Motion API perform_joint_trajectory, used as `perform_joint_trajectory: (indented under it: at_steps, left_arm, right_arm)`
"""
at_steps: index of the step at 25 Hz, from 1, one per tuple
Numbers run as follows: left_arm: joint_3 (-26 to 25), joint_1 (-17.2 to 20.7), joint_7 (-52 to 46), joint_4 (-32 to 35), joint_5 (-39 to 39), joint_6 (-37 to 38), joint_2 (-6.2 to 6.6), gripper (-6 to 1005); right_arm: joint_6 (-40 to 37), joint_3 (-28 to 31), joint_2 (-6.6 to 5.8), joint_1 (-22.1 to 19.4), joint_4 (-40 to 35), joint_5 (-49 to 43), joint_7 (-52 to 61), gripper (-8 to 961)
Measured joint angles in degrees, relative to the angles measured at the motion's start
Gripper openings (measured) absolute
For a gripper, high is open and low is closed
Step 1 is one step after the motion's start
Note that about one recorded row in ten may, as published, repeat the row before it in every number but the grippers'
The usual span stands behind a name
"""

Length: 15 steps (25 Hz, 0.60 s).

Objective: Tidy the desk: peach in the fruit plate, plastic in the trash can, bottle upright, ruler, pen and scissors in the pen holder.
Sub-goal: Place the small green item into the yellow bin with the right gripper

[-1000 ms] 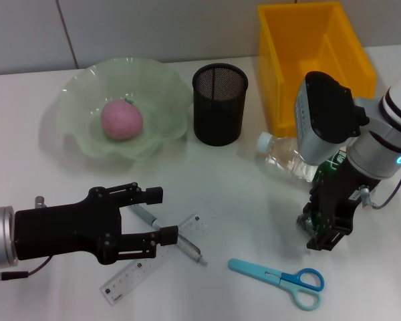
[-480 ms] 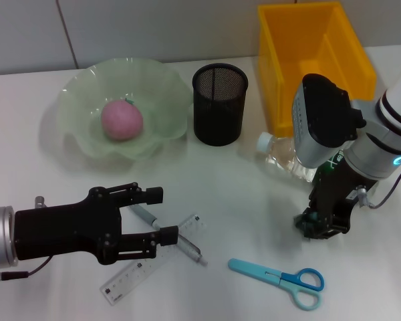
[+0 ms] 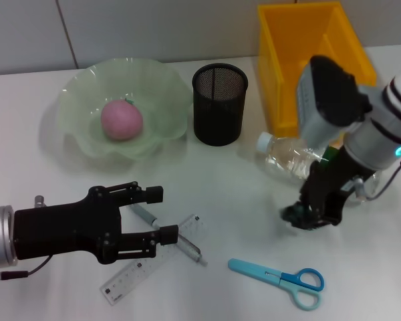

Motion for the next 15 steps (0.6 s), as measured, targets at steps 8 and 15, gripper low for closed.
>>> perform_joint_trajectory:
  at_steps: [8, 15]
  left_arm:
    - [0.0, -0.11, -0.04, 0.0, -0.09, 0.01, 0.05, 800]
    - [0.0, -0.38, -0.06, 0.0, -0.09, 0.12, 0.04, 800]
  right_arm:
    - [-4.62, 14.97, -0.63, -1.17, -4.04, 10.69, -4.08, 199]
    - [3.05, 25.2, -0.21, -6.12, -7.95, 22.19, -6.81, 125]
